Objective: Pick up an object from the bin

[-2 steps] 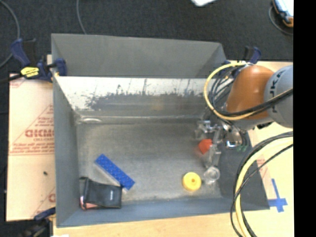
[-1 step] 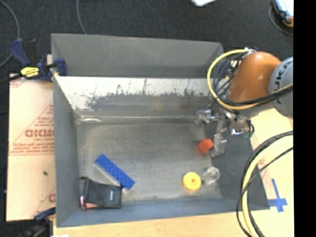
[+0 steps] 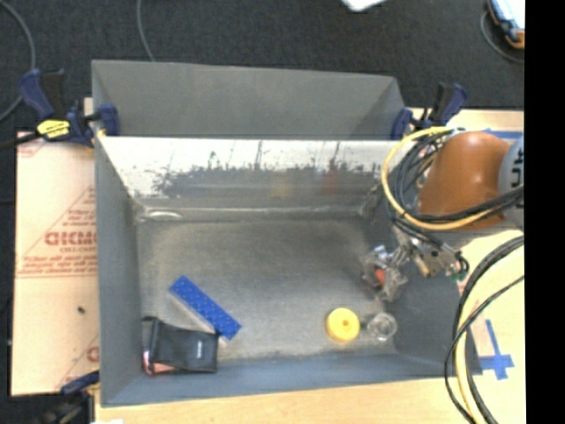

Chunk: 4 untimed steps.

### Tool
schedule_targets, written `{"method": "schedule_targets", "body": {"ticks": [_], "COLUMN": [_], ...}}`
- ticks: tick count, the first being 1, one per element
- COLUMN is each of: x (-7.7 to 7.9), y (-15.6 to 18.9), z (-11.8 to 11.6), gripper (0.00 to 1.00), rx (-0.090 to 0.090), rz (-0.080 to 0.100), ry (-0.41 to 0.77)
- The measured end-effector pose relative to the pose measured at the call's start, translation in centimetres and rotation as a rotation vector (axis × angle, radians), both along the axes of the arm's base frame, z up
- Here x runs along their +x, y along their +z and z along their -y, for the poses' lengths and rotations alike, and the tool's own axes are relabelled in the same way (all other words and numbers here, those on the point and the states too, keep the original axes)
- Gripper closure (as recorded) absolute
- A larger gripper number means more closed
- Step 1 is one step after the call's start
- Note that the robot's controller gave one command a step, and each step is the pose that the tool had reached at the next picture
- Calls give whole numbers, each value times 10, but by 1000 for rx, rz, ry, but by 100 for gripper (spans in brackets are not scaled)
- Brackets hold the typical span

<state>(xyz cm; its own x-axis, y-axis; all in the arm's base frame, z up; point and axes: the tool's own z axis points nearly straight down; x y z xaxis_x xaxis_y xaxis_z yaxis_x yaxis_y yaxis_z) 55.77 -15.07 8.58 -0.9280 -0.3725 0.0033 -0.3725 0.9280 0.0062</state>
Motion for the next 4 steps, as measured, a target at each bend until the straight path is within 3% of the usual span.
{"method": "schedule_targets", "body": {"ticks": [1,2,3,4], "x": [0,0,-14,-16], "y": [0,0,-10,-11], "z": [4,4,-18,-21], "gripper": [0,0,0,0], "rx": [-6,-7,-2,-1], "rz": [1,0,7,7], "ry": [1,1,424,490]}}
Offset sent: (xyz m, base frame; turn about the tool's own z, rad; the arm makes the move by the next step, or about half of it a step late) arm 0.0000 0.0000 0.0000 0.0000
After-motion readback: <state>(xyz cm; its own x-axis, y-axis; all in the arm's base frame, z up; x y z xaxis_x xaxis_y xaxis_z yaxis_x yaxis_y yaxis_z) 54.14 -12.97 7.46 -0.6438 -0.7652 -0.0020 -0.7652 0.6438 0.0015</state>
